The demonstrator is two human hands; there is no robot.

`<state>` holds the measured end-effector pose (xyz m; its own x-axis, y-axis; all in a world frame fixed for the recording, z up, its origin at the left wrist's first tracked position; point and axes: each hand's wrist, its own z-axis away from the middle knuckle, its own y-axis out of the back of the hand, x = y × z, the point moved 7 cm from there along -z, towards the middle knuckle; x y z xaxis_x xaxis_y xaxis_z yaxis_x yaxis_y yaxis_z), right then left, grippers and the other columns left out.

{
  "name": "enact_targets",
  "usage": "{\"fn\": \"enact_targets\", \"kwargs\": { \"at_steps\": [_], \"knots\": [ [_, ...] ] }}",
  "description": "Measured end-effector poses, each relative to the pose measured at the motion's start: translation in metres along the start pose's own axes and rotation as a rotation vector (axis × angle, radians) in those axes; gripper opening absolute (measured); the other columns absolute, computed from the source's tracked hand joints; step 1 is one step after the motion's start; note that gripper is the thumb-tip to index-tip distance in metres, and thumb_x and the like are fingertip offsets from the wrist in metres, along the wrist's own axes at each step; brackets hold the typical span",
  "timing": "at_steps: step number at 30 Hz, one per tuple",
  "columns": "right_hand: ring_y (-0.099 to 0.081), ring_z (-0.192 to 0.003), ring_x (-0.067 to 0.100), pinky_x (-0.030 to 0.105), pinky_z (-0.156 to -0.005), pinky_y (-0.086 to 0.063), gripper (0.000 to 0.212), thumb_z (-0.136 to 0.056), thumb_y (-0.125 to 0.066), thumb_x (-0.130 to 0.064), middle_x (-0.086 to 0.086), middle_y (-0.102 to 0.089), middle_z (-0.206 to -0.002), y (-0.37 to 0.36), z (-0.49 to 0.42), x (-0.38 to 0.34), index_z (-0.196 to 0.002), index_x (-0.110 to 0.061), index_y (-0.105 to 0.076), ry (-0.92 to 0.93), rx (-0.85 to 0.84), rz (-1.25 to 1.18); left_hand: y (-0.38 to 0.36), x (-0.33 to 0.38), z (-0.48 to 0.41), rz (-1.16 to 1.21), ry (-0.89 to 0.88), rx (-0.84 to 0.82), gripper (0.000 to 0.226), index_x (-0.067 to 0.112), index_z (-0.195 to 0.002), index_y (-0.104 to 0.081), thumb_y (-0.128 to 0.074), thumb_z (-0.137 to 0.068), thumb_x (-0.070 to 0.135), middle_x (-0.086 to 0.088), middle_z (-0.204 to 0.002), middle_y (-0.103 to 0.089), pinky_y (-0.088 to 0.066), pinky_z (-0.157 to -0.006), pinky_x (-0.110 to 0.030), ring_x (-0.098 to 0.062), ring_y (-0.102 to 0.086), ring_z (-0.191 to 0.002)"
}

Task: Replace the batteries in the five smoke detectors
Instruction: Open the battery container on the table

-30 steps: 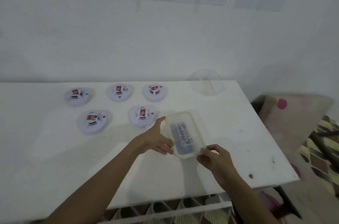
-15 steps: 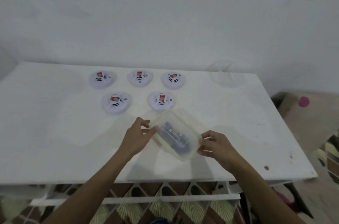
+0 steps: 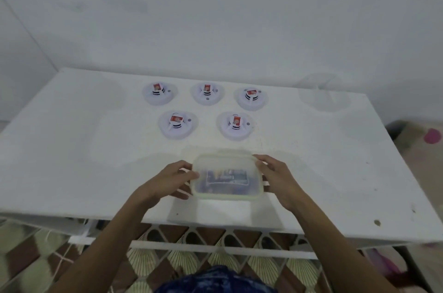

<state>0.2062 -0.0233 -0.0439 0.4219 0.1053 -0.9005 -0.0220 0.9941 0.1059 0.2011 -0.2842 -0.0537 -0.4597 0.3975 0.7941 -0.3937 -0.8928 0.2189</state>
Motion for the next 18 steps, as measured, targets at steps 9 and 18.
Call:
{"fn": "enact_targets", "kwargs": {
  "at_steps": [9,18],
  "knots": [
    [-0.069,-0.093,0.035,0.040,-0.077,-0.059,0.030,-0.085,-0.071,-0.027,0.015,-0.072,-0.102,0.003,0.010,0.021,-0.105,-0.005,-0.070,-0.167,-0.066,-0.114,0.007,-0.012,-0.005,0.138,-0.040,-0.047,0.038,0.011,-0.110,-0.065,-0.060,-0.090,0.043,-0.011,-0.111,-0.069,-0.057,-0.088,-0.042,-0.027,-0.066,-0.099],
    [-0.064,-0.109,0.036,0.043,-0.094,-0.053,0.040,-0.083,-0.072,-0.018,0.018,-0.069,-0.114,0.003,0.012,0.034,-0.115,0.003,-0.064,-0.251,-0.153,-0.307,0.008,-0.014,-0.013,0.110,-0.126,-0.095,0.067,0.010,-0.103,-0.068,-0.070,-0.068,0.067,-0.007,-0.094,-0.065,-0.057,-0.080,-0.034,-0.017,-0.063,-0.084]
  ]
}}
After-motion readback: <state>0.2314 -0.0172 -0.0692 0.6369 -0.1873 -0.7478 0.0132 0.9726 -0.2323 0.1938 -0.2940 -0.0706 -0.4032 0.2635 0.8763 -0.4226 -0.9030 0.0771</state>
